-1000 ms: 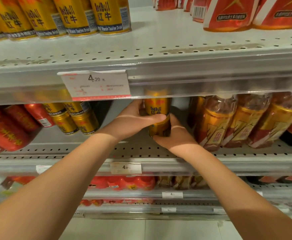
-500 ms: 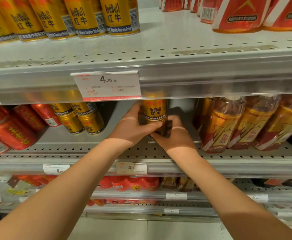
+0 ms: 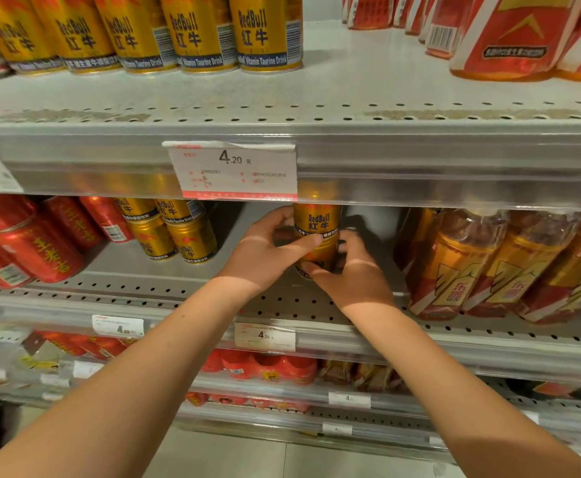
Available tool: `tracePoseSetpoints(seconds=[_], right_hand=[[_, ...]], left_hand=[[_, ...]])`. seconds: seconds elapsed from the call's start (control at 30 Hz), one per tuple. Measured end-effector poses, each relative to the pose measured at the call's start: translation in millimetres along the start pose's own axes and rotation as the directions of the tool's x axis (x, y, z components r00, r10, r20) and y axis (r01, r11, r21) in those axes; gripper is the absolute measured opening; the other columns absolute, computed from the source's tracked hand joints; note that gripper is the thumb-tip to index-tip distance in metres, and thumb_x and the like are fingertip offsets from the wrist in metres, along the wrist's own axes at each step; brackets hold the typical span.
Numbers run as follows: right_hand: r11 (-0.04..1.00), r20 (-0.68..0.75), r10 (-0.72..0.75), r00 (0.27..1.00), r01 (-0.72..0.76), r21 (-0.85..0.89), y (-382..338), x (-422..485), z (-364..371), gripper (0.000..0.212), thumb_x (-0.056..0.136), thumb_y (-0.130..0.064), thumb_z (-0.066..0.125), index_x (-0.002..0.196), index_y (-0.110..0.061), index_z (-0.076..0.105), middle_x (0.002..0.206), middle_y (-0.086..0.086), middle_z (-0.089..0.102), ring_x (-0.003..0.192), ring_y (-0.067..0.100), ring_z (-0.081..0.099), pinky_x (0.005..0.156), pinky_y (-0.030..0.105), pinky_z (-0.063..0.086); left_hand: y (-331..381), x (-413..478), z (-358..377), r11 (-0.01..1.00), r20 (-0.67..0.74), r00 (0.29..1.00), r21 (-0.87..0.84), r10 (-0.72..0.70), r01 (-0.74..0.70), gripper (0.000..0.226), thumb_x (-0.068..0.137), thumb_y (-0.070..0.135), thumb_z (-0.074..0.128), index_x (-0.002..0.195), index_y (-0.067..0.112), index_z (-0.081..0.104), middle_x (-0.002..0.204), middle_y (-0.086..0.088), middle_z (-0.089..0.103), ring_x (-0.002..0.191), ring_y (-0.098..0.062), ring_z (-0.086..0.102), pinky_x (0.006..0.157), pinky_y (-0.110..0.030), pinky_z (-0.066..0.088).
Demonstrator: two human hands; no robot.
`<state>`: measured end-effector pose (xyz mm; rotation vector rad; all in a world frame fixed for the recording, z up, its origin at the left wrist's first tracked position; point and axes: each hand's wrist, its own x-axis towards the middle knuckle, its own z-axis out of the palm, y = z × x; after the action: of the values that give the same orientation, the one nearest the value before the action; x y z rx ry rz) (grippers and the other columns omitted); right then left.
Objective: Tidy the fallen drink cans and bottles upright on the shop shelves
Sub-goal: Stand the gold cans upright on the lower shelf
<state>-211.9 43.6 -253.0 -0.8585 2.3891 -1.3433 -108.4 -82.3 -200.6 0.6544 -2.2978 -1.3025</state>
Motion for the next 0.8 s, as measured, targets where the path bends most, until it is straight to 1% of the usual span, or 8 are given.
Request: tracePoseSetpoints(seconds=[0.13,0.3,0.4,0.43,0.57,0.63,0.7,0.8], right_hand=[[0.999,0.031,-0.011,0.999,0.012,-0.034,0,2,-1,0.076,0.075,-0.062,0.069,0.141,-0.044,0.035,0.128,-0.008,0.058,0.115,0.019,0.058,0.096,0.043,0.051],[0.999,0.066,-0.034,0.997,0.036,-0.023,0,4,-5,0.068,0.078,-0.062,0.067,0.139,-0.047,0.041,0.131,-0.014,0.06,0.117,0.016,0.058,0.097,0.041,0.05],[0.999,0.049,-0.025,0.998,0.027,-0.026,1,4,-4,0.076,0.077,-0.064,0.068,0.144,-0.042,0.04,0.131,-0.015,0.059,0.114,0.015,0.059,0.095,0.037,0.049],[1.0,0.047,-0.022,0.999,0.023,-0.017,0,5,-2,0.076,0.077,-0.065,0.068,0.144,-0.042,0.04,0.129,-0.016,0.059,0.111,0.014,0.059,0.093,0.036,0.049],[0.998,0.06,-0.06,0.996,0.061,-0.013,-8,8,7,0.065,0.078,-0.06,0.072,0.135,-0.042,0.046,0.109,-0.02,0.055,0.1,0.011,0.058,0.083,0.03,0.044],[0.997,0.066,-0.072,0.995,0.073,-0.016,-15,10,15,0.065,0.079,-0.058,0.074,0.136,-0.039,0.047,0.108,-0.02,0.055,0.1,0.011,0.058,0.083,0.029,0.042],[0.998,0.066,-0.062,0.996,0.063,-0.024,-22,11,24,0.069,0.079,-0.058,0.074,0.139,-0.039,0.045,0.112,-0.018,0.055,0.101,0.011,0.057,0.085,0.03,0.042],[0.999,0.063,-0.041,0.997,0.042,-0.019,-35,9,40,0.069,0.08,-0.057,0.074,0.139,-0.039,0.044,0.114,-0.017,0.055,0.105,0.014,0.058,0.088,0.032,0.045]], left_hand=[[-1,0,-5,1.0,0.034,0.999,-0.01,-0.001,0.001,0.047,0.087,0.048,0.075,0.131,0.039,0.062,0.126,0.022,0.066,0.115,0.006,0.059,0.099,-0.026,0.047],[-10,-5,-5,1.0,0.019,1.0,0.022,-0.013,0.013,0.052,0.086,0.044,0.077,0.134,0.034,0.06,0.122,0.018,0.066,0.11,0.008,0.061,0.096,-0.019,0.048],[-29,-12,-15,0.999,-0.172,0.985,0.035,-0.026,0.032,0.02,0.092,0.04,0.071,0.105,0.026,0.071,0.098,0.01,0.073,0.091,0.002,0.067,0.083,-0.023,0.051],[-36,-16,-23,0.997,-0.232,0.972,0.053,-0.046,0.06,0.016,0.096,0.042,0.065,0.094,0.027,0.072,0.09,0.011,0.073,0.086,-0.002,0.068,0.08,-0.027,0.051],[-64,-33,-73,0.954,-0.417,0.904,0.223,-0.094,0.202,0.046,0.102,0.055,0.043,0.073,0.031,0.068,0.071,0.014,0.069,0.07,-0.004,0.063,0.064,-0.024,0.043],[-77,-41,-101,0.917,-0.473,0.877,0.31,-0.081,0.252,0.051,0.101,0.058,0.038,0.071,0.027,0.067,0.067,0.004,0.068,0.068,-0.017,0.064,0.063,-0.033,0.047],[-87,-45,-124,0.903,-0.541,0.838,0.324,-0.068,0.283,0.056,0.1,0.057,0.034,0.075,0.018,0.066,0.07,-0.008,0.068,0.071,-0.031,0.064,0.067,-0.044,0.051],[-101,-44,-153,0.915,-0.632,0.772,0.266,-0.071,0.302,0.05,0.105,0.046,0.036,0.087,0.008,0.062,0.078,-0.011,0.065,0.08,-0.039,0.063,0.068,-0.043,0.044]])
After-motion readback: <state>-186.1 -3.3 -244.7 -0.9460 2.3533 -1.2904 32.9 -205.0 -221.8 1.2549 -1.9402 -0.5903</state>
